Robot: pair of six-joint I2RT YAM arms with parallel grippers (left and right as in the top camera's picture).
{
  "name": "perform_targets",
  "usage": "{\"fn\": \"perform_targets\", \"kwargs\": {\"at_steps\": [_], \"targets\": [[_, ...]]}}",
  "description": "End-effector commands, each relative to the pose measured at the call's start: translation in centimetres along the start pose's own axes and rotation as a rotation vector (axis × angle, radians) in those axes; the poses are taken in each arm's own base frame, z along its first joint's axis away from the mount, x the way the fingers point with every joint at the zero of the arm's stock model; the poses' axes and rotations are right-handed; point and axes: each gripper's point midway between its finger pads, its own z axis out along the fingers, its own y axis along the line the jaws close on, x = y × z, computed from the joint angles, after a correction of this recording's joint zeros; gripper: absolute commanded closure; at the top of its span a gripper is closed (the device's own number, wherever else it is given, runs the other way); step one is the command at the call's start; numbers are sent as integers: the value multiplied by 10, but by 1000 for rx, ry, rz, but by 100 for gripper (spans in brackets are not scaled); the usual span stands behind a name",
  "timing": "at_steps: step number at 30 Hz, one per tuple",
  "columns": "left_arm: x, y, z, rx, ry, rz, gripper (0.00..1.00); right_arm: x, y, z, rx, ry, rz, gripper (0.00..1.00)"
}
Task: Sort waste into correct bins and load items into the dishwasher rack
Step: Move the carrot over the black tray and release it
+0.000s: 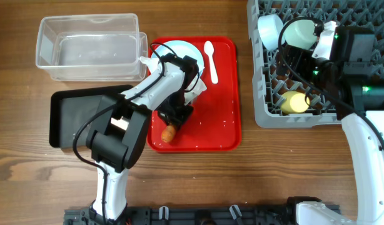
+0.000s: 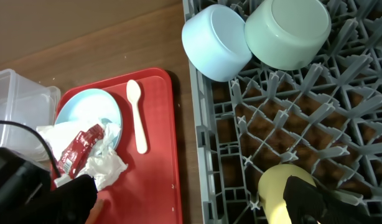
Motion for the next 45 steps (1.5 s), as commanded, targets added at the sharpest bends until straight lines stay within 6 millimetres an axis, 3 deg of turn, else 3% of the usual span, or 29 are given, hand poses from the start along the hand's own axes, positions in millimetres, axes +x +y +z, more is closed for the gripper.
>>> {"fn": "perform_targets", "kwargs": {"at_steps": [1,4,9,11,15,18,21,25,27,28,32,40,42,45], "targets": [[-4,-5,-49,14,-123,-8,96,-3,-1,3,3,-7,16,0],[12,5,-74,12,-159,-75,96,-3,-1,3,3,-9,15,0],[48,49,-103,6,-184,-283,96,-3,-1,3,3,-8,16,0],[61,76,-109,23,-191,-398,93,-3,-1,3,3,-8,15,1],[73,117,-100,61,-191,-578,92,-4,-1,3,2,-13,14,0],[83,134,-70,83,-150,-733,92,-6,-4,3,20,-19,11,0],[93,143,-35,96,-105,-880,92,-5,-4,3,20,-18,11,0],[91,143,-19,97,-109,-897,89,-5,-4,3,20,-17,12,0],[87,145,-16,94,-129,-897,82,-5,-4,3,20,-17,12,0],[84,147,-16,94,-144,-897,72,-5,-4,3,20,-16,12,0],[74,153,-18,90,-193,-897,49,-4,-4,3,21,-13,12,0],[66,153,-21,111,-222,-891,44,-4,-4,3,20,-13,13,0],[64,151,-34,124,-237,-884,44,-4,-3,3,12,-11,11,0],[55,147,-72,108,-321,-828,43,-4,-2,3,9,-10,12,0]]}}
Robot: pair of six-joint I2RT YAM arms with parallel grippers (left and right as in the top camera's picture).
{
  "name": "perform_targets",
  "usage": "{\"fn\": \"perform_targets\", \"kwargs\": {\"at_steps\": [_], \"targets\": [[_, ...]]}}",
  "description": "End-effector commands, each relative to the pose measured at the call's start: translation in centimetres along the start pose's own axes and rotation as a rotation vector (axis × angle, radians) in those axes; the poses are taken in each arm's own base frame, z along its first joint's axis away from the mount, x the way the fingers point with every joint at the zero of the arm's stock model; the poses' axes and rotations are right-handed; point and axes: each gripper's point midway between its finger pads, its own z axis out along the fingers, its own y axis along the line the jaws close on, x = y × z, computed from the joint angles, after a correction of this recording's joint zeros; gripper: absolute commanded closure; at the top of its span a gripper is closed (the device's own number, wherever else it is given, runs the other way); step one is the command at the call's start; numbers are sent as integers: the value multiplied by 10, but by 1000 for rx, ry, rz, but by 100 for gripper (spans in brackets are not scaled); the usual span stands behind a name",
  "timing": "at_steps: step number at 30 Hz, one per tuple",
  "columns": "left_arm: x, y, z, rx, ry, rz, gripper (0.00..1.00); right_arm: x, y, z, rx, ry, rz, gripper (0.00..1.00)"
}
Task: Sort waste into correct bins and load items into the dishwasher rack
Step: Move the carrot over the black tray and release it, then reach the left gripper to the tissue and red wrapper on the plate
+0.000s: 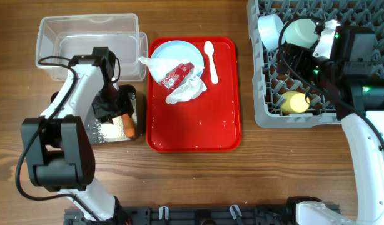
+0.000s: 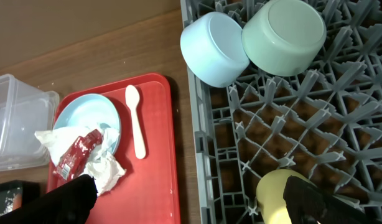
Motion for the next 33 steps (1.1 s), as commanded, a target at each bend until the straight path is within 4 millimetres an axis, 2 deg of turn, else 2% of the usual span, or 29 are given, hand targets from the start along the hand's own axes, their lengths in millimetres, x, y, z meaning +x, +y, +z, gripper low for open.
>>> {"fn": "perform_targets", "kwargs": {"at_steps": [1,3,5,7,9,12,15,16,18,23,26,29,31,32,33], "targets": [[-15,-30,-57,73,-151,89,43,1,-1,3,2,9,14,0],[-17,-61,-88,124,-249,173,39,2,2,3,-16,13,14,0],[-17,-97,-107,172,-347,278,21,2,4,3,-28,16,13,0],[-19,-132,-114,212,-431,381,3,3,4,3,-28,18,13,0],[-23,-167,-114,198,-526,534,0,4,4,4,-27,23,14,0],[-46,-196,-106,110,-658,603,0,7,3,4,-23,37,16,0],[-69,-211,-78,92,-672,613,0,11,1,4,-11,51,5,0],[-80,-212,-61,84,-659,603,0,12,0,4,-10,55,-6,0],[-91,-211,-42,75,-638,581,0,13,-1,4,-5,60,-6,0],[-101,-210,-3,47,-584,577,0,13,-1,4,-5,61,-5,0],[-102,-213,12,54,-561,582,0,13,-1,4,-2,61,-5,0],[-96,-217,29,87,-508,598,9,14,-2,4,0,64,-5,0],[-94,-217,42,88,-478,603,25,14,-2,4,0,64,-5,0],[-94,-216,44,82,-472,602,46,14,-2,4,0,64,-5,0],[-94,-216,45,82,-471,603,55,14,-2,4,0,65,-6,0]]}}
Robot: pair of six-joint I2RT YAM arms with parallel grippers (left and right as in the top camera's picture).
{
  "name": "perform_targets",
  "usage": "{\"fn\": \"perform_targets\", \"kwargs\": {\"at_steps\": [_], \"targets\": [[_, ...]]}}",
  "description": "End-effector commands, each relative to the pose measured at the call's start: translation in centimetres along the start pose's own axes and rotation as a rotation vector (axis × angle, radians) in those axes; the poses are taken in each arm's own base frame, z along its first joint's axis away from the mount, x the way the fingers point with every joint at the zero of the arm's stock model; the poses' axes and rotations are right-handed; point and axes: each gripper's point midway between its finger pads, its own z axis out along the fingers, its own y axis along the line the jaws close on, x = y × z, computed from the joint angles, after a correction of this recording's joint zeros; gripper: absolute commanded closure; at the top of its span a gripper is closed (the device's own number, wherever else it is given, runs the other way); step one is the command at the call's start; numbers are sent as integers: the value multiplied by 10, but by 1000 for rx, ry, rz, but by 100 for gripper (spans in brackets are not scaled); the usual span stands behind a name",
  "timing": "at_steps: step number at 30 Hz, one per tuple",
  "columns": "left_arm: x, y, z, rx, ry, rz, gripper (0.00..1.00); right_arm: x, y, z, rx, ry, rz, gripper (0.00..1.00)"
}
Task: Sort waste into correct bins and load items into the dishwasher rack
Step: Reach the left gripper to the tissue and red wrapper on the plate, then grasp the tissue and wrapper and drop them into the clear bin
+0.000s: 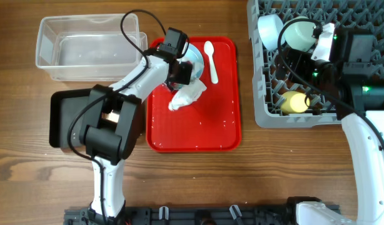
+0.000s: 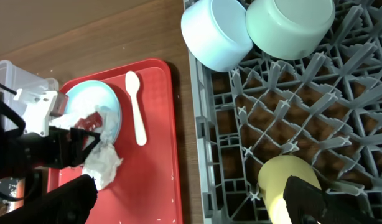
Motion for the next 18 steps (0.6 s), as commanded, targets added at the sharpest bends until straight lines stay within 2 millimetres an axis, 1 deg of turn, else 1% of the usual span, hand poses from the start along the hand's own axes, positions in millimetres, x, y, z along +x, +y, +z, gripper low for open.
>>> {"fn": "perform_targets", "kwargs": {"at_steps": [1,2,3,5,6,8,12,13,14,16,17,18], "targets": [[15,-5,17,27,56,6,66,2,-2,4,7,14,-11,0],[15,-5,17,28,55,6,72,2,-2,4,7,14,-11,0],[14,-5,17,28,54,6,83,2,-2,4,7,14,-11,0],[13,-5,14,32,52,3,94,2,-2,4,7,14,-12,0],[12,-6,12,33,49,2,96,2,-2,4,7,14,-12,0],[2,-9,-4,56,27,1,96,2,-2,4,7,14,-22,0],[-31,-17,-59,101,-54,-30,96,2,-2,4,7,13,-33,0],[-42,-16,-79,107,-90,-37,96,1,-2,4,7,13,-34,0],[-49,-16,-94,111,-115,-38,96,1,-2,4,7,12,-33,0],[-67,-13,-135,114,-198,-44,96,1,-2,4,6,10,-35,0],[-75,-7,-153,106,-242,-51,96,1,-2,4,5,11,-34,0],[-81,2,-170,79,-287,-64,96,1,-2,4,5,11,-34,0]]}}
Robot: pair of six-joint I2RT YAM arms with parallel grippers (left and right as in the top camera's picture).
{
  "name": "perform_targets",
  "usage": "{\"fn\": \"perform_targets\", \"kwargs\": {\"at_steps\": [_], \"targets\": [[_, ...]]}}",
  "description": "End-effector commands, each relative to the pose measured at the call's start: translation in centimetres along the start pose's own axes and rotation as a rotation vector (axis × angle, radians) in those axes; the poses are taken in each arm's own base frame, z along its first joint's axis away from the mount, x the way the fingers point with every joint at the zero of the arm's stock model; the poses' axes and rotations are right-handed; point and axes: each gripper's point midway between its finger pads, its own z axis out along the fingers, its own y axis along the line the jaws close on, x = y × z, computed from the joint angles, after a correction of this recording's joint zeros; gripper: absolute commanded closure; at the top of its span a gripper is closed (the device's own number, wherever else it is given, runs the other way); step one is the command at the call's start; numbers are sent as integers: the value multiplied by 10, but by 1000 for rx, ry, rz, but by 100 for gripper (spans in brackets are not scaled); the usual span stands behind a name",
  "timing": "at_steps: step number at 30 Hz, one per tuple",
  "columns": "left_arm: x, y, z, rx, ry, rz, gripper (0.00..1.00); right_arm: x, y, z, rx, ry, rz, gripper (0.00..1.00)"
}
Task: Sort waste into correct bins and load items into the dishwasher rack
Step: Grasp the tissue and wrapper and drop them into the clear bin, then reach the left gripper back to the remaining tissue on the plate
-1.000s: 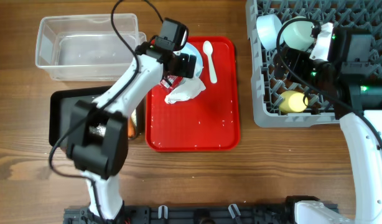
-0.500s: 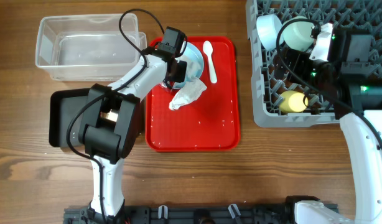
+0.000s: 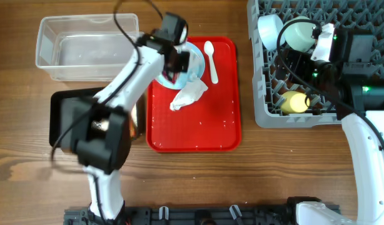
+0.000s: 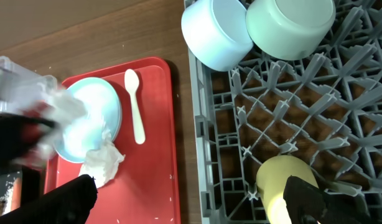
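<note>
My left gripper (image 3: 174, 64) is a motion-blurred shape over the left rim of the light blue plate (image 3: 196, 55) on the red tray (image 3: 198, 128). It looks shut on the red wrapper (image 4: 33, 112), which shows as a reddish smear with white paper beside it. The plate (image 4: 94, 115) itself is bare. A crumpled tissue (image 3: 189, 95) lies below it and a white spoon (image 3: 210, 57) to its right. My right gripper (image 4: 188, 202) stands open over the grey dishwasher rack (image 3: 266, 117), with a yellow cup (image 4: 283, 185) under its right finger.
A clear plastic bin (image 3: 85, 45) stands at the back left. In front of it is a black bin (image 3: 64, 119), partly hidden by my left arm. A pale blue bowl (image 3: 269, 26) and a pale green bowl (image 3: 298, 31) sit upside down in the rack.
My left gripper was down on the plate at the red wrapper. Now it is blurred at the plate's left rim and the wrapper is off the plate. The right arm has not moved.
My left gripper was shut on an orange piece of food at the tray's front left. Then it was over the black bin, with the food lying inside. Then it was at the wrapper on the plate. Now the wrapper is off the plate.
</note>
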Motion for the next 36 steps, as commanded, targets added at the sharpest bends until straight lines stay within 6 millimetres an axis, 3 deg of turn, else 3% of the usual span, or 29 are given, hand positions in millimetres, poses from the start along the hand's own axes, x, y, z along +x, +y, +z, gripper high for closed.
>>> {"fn": "perform_targets", "kwargs": {"at_steps": [1,4,6,10,13,14,15,16,19,22,23,25,28,32,33,36], "targets": [[-56,19,-101,-45,-257,-51,96,0,-1,4,5,7,-19,0],[-65,69,-128,-216,-327,-116,96,0,-1,4,4,8,-19,0],[-67,105,-131,-311,-336,-161,96,0,-1,4,4,8,-18,0],[-73,174,-116,-391,-354,-264,96,1,-1,4,5,12,-18,0],[-74,213,-90,-383,-354,-324,93,2,-2,4,6,16,-17,0],[-72,220,-81,-369,-345,-336,85,3,-2,4,6,19,-16,0],[-69,225,-72,-359,-332,-344,58,3,-2,4,6,20,-15,0],[-67,229,-65,-350,-319,-350,43,3,-2,4,7,20,-15,0],[-57,235,-48,-343,-274,-360,26,4,-2,4,8,23,-13,0],[-53,234,-45,-343,-257,-361,3,5,-2,4,9,28,-13,0],[-54,234,-47,-342,-261,-360,0,5,-3,4,9,28,-13,0],[-57,233,-54,-342,-277,-358,0,5,-3,4,10,29,-15,0],[-67,211,-87,-295,-322,-335,1,5,-2,4,9,29,-18,0],[-59,126,-119,-82,-272,-128,4,5,-3,4,9,29,-18,0],[-48,91,-120,-7,-223,-68,4,5,-3,4,9,28,-17,0],[-8,31,-101,93,-52,16,4,5,-2,4,8,26,-15,0]]}}
